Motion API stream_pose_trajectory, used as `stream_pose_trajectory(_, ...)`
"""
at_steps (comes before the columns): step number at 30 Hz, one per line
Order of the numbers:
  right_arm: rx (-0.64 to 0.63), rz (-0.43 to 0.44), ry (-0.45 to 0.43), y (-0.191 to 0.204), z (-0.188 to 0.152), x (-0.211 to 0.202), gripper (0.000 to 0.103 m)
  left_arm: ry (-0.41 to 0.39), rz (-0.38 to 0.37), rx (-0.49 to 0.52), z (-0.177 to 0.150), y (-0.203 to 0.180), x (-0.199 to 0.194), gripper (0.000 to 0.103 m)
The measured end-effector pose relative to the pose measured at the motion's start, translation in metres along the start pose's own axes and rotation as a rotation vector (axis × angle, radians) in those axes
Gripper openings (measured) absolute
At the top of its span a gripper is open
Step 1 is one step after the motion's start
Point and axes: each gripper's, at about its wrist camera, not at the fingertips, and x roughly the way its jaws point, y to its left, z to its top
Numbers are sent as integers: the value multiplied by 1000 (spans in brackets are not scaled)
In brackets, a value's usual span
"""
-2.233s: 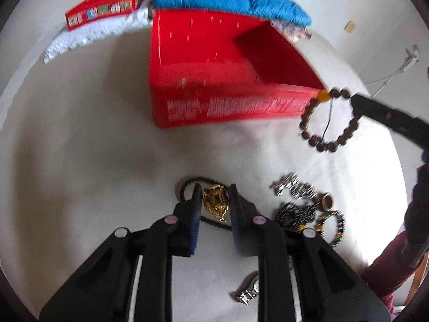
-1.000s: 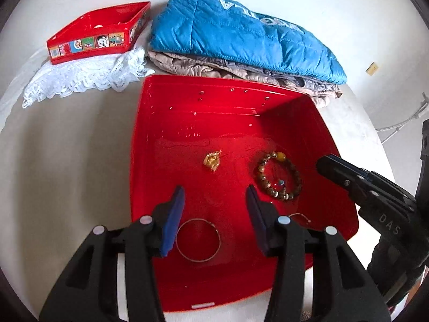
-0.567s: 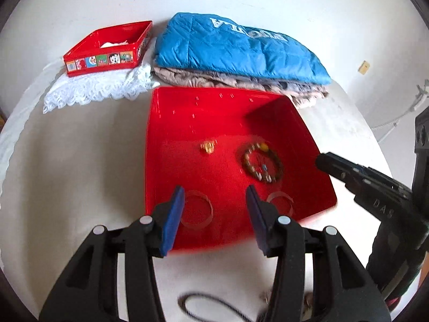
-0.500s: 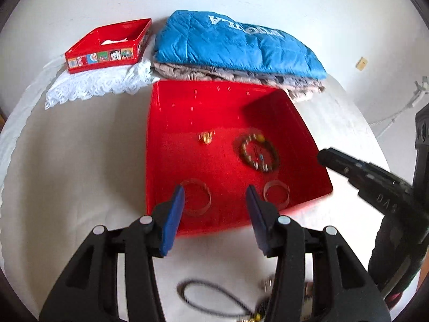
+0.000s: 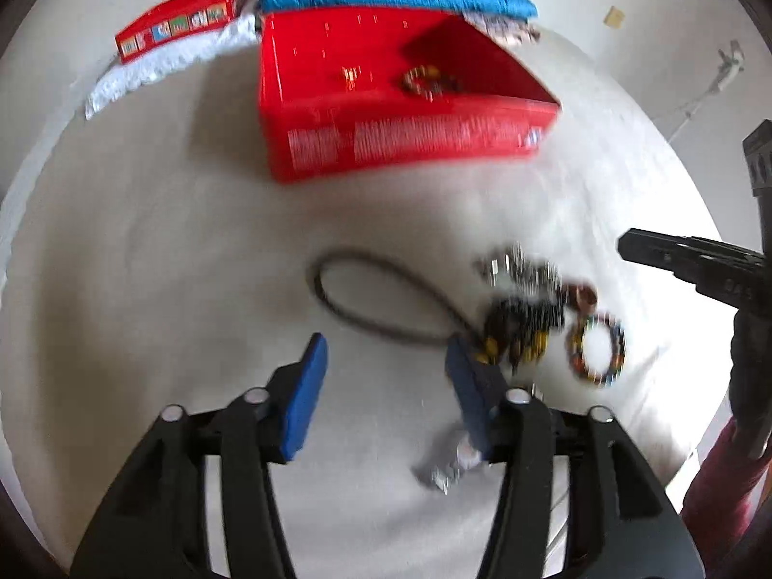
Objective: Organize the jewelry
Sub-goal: 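Move the left tool to the silver watch and grasp it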
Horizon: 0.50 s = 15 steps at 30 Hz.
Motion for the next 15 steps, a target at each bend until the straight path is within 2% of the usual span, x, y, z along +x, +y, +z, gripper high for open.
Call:
stream_pose_trajectory(2,-7,-9,26,0,-18,-2,19,18,-18,11,-14,-3,3,59)
stream_pose_trajectory(4,-10,0,56,1,-32,-2,19,23,-26,20,-25,-6,5,67)
stream_pose_trajectory(5,-12,16,75,1,-41,-3,24,21,-26,33,-30,-8,5,72)
stream_pose_trajectory(6,-11,25,87,2,-46,-3,28,21,-23,46,-35,-11,5,74)
stream_pose_trajectory(7,-5,27,95,2,-50,-3,39,20,-19,58,-39,-12,5,74)
stream_pose_trajectory(8,-2,26,98,2,-55,-4,42,18,-18,68,-42,-14,5,75)
stream_pose_trajectory(15,23,38,104,0,-67,-6,42,30,-9,112,-54,-27,16,77)
